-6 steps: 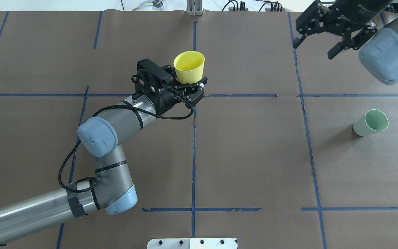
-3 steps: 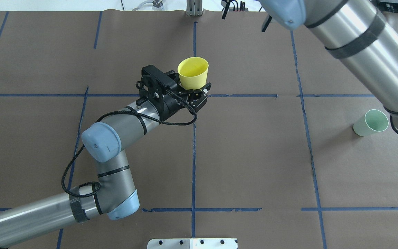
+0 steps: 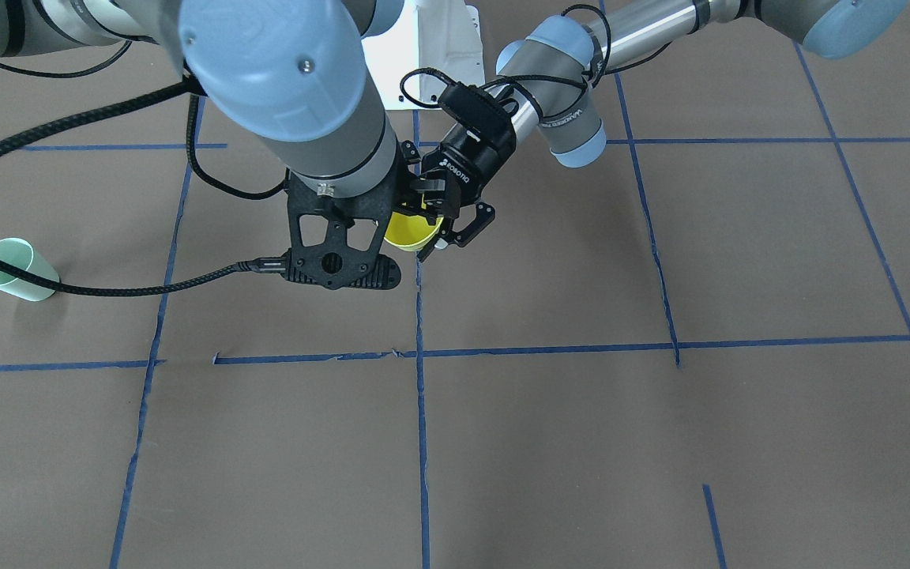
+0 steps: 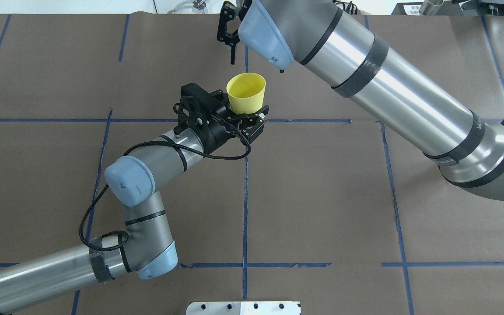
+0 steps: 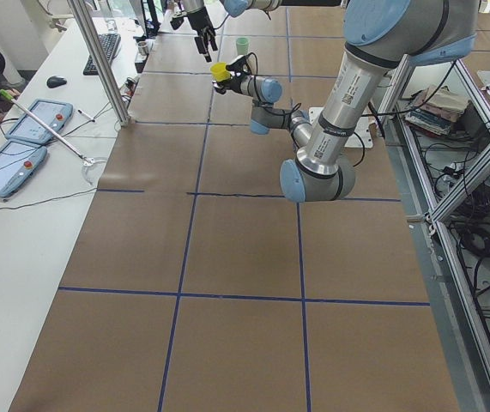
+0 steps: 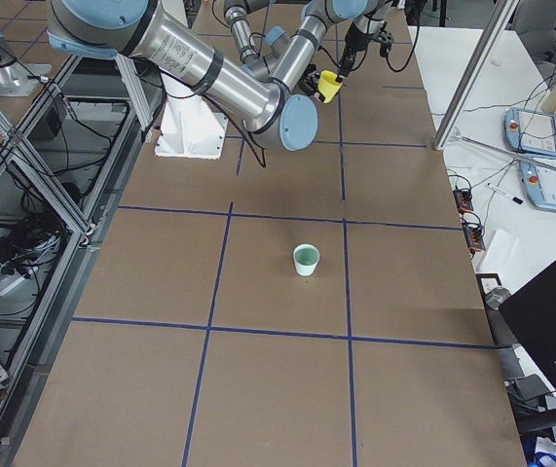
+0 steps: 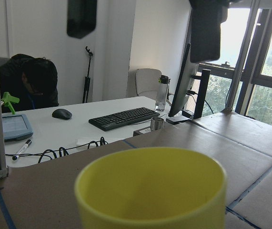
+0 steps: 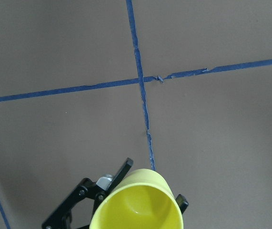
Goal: Transfer and stack yellow cup on green cup
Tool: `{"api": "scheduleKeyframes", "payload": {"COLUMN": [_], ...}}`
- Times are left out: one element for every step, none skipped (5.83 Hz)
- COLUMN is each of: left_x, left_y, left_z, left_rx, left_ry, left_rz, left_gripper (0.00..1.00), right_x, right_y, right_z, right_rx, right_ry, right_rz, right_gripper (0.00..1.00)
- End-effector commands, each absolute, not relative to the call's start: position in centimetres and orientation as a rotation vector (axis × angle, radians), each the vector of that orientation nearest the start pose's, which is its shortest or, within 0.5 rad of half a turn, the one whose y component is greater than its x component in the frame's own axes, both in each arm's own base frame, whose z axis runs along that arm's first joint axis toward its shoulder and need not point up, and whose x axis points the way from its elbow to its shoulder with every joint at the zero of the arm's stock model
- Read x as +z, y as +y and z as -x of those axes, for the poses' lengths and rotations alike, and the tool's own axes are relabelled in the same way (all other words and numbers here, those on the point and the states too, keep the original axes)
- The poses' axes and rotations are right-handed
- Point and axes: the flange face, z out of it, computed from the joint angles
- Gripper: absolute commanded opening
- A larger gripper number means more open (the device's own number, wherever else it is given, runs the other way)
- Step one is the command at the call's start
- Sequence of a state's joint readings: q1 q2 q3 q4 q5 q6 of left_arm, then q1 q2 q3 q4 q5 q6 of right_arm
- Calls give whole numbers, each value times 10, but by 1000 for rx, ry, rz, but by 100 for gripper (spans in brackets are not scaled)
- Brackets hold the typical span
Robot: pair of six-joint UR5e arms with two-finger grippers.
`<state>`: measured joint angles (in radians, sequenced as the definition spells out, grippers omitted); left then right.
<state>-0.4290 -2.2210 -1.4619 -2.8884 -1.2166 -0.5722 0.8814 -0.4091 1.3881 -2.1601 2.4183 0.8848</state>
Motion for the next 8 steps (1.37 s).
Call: {"api": "scheduleKeyframes", "payload": {"left_x": [176,176,176,175,177,176,176,176], "left_y": [-424,-424,-424,-424,-424,-424,-424,-424], "left_z": [-526,-526,-526,-525,-526,-525,-525,-525], "left_rx": [69,69,68,68,69,68,68,68], "left_ry": [1223,1223,1224,1225,1223,1224,1224,1225], "left_rz": [-1380,-1380,-1381,-1382,-1380,-1381,-1381,-1382], "left_gripper": [35,35,35,35,35,35,35,35], "right_x": [43,55,62,63,65,67,66,65], "right_y": [-592,-586,-579,-574,-574,-572,-573,-572], "right_z": [421,419,420,426,427,429,428,429], "right_rx": [11,9,-2,-12,-12,-14,-14,-15], "right_ry": [-813,-809,-809,-803,-798,-797,-799,-800], "right_rz": [304,299,298,297,295,298,297,299], "right_gripper": [92,91,88,86,80,70,49,13]}}
